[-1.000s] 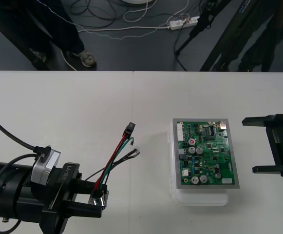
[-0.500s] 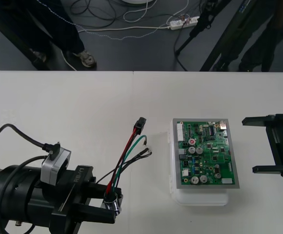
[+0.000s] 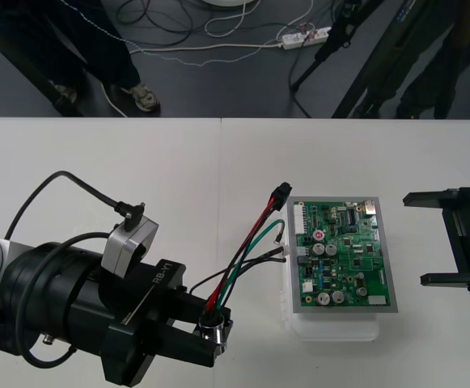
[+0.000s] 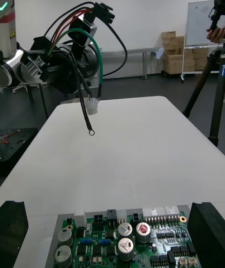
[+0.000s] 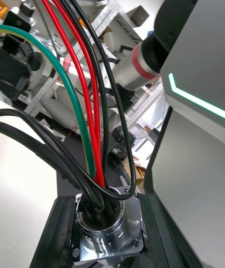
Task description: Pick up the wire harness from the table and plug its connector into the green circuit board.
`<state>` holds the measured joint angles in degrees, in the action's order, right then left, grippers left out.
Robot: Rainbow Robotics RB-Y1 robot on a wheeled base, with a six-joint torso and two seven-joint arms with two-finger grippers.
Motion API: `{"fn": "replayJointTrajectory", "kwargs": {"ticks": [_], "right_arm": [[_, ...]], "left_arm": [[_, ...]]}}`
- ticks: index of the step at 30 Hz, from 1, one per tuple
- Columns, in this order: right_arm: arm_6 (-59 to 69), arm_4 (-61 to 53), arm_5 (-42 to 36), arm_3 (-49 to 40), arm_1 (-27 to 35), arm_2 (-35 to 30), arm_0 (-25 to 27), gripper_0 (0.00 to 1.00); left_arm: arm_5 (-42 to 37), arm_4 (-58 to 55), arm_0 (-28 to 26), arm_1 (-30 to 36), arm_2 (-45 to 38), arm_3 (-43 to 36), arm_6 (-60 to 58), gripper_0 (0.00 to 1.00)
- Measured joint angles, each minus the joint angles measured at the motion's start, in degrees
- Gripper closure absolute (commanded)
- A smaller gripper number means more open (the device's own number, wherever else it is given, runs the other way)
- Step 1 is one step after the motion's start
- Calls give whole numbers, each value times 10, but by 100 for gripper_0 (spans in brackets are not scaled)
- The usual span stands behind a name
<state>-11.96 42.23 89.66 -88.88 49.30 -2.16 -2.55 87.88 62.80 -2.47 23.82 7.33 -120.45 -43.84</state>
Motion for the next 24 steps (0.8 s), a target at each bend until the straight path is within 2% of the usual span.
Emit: {"fn": "replayJointTrajectory", "kwargs": {"ticks": [5,12,24], "right_arm": [[0,0,0,0,0,0,0,0],[0,0,0,0,0,0,0,0],[0,-9,0,0,0,0,0,0]], "left_arm": [[0,-22,25,12,13,0,-35,100],[0,-47,46,36,23,0,-151,100],[0,-78,57,76,28,0,-155,100]]}}
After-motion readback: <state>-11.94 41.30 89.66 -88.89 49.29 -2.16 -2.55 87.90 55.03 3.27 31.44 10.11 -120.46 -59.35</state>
